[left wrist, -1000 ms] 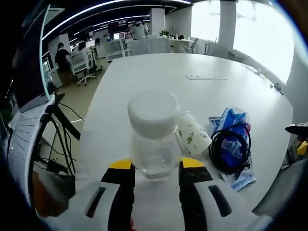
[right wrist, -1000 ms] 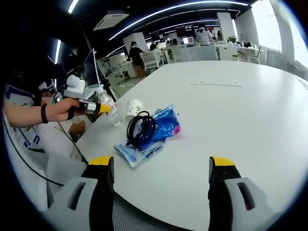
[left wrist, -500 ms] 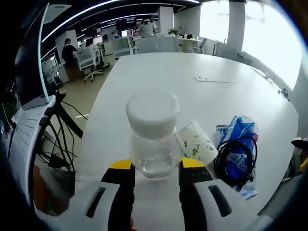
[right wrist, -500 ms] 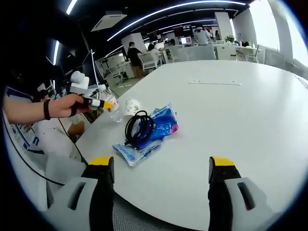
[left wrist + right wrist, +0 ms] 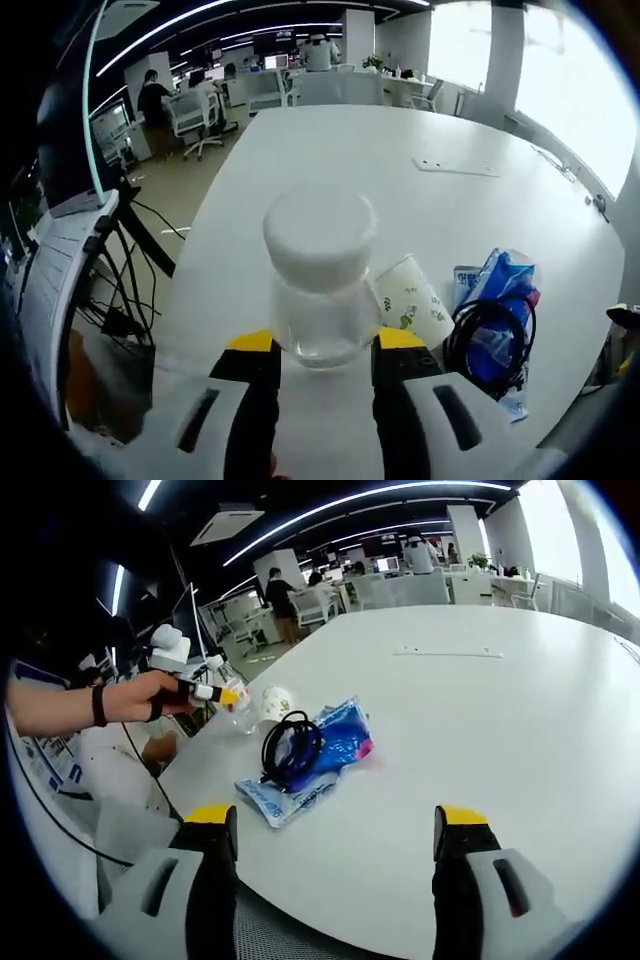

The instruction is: Arrange the tabletop items into an orderly group along one side of the table until the central work area is clear of visible clutter.

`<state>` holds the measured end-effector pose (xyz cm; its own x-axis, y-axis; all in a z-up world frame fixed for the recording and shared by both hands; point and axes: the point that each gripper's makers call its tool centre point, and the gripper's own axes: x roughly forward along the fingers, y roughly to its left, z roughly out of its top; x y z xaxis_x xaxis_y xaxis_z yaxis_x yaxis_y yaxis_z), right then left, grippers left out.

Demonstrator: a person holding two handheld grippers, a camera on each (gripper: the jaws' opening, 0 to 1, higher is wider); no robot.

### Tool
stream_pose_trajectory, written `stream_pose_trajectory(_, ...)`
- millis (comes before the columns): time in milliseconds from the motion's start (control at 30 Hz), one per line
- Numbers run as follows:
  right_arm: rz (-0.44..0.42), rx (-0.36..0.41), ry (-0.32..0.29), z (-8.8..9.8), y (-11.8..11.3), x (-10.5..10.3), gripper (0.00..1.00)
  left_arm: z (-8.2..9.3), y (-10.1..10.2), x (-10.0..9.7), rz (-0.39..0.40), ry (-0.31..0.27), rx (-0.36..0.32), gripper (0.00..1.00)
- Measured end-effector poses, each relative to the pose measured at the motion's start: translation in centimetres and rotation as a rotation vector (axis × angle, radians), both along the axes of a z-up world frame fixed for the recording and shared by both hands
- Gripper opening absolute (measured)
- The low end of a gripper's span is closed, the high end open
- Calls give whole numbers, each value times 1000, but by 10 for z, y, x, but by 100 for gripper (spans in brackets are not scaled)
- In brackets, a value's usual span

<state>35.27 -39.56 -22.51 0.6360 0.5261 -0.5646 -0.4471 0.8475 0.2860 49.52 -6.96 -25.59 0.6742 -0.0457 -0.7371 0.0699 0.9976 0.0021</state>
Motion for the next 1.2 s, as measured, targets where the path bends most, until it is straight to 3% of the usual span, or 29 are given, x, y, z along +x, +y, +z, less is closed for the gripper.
stream_pose_trajectory(500,-9,5,-10,4,-4,0,81,0,-1,-2,5,27,-14,35)
stream_pose_trajectory(633,-19,7,-11,4,-6,0,81,1,-6,-4,-26,16,-57,42)
stream_pose_trajectory(1200,32,13,-4,2,13,-3,81,-5,6,-47,-4,13,-77,41)
